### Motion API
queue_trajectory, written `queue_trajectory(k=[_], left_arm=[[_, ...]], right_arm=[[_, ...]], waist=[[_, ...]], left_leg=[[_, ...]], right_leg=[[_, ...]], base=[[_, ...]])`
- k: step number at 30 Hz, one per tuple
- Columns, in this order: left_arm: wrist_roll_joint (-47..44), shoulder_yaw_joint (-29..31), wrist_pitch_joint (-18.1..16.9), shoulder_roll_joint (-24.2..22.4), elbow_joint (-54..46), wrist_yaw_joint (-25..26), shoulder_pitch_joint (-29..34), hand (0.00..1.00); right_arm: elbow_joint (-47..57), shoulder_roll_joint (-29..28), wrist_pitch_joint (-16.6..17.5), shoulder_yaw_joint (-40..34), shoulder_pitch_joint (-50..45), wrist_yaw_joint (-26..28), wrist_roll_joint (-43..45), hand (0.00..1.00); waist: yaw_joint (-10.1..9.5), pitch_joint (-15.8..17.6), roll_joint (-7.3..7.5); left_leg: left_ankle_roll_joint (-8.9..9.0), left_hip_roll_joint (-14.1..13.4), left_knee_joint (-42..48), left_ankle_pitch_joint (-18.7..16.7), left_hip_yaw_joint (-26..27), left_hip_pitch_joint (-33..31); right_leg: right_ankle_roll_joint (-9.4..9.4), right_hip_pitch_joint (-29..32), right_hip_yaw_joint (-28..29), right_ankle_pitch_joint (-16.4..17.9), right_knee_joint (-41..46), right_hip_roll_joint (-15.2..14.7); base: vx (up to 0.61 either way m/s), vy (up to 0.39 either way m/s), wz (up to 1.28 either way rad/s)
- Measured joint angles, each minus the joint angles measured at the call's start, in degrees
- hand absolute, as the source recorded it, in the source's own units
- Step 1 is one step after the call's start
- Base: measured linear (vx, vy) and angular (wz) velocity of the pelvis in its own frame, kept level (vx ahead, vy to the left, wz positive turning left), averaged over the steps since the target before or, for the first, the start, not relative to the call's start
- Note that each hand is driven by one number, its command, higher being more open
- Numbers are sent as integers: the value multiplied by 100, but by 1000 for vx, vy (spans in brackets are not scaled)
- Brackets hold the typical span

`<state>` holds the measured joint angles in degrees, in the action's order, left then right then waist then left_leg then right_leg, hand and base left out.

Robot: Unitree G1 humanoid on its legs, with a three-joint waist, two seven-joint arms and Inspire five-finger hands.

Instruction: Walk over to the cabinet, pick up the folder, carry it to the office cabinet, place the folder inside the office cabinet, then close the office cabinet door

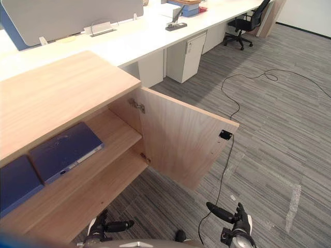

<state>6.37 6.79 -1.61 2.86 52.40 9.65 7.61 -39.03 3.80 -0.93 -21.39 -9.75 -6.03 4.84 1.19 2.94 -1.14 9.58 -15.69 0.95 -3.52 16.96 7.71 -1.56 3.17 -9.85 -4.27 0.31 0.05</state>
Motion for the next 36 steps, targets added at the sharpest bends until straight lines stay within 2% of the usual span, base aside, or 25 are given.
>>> queue_trajectory(k=[9,14,18,25,27,31,36], left_arm=[[112,-198,-36,37,27,75,111,100],[106,-191,-41,83,74,73,134,100],[88,-186,-46,143,76,64,222,100],[-29,-187,-71,221,136,28,327,100],[-77,-188,-93,233,150,28,318,100],[-220,-185,-107,243,156,17,314,100],[-241,-187,-106,237,157,-53,315,100]], right_arm=[[549,170,234,-389,564,-609,203,100],[550,873,247,-443,1509,-836,193,100],[57,1299,316,-384,2242,-867,205,100],[-596,1688,333,150,2615,-842,495,100],[-829,1822,333,557,2899,-816,565,100],[-968,1892,333,882,3122,-708,749,100],[-954,1847,348,1572,3281,-248,932,100]], waist=[[-33,-37,-33],[-92,-78,-135],[-123,-70,-141],[-95,-32,-131],[-76,6,-130],[-77,98,-149],[-86,228,-224]], left_leg=[[11,57,-209,151,-143,-43],[-24,141,-237,188,-276,-88],[-42,173,-237,201,-393,-87],[-46,199,-158,203,-483,-133],[-45,191,-90,204,-515,-194],[4,182,-60,222,-587,-275],[27,120,-63,219,-852,-298]], right_leg=[[-28,-24,-100,-143,-206,-23],[-30,-35,-208,-177,-206,-115],[-31,-115,-295,-177,-212,-166],[-51,-133,-357,-206,-216,-208],[-50,-132,-353,-268,-293,-191],[-31,-141,-347,-424,-467,-151],[-10,-131,-312,-444,-532,-4]], base=[[-78,-4,6],[-20,21,11],[-4,14,16],[-56,8,2],[-109,-15,-3],[-119,-22,-4],[-101,-29,-7]])
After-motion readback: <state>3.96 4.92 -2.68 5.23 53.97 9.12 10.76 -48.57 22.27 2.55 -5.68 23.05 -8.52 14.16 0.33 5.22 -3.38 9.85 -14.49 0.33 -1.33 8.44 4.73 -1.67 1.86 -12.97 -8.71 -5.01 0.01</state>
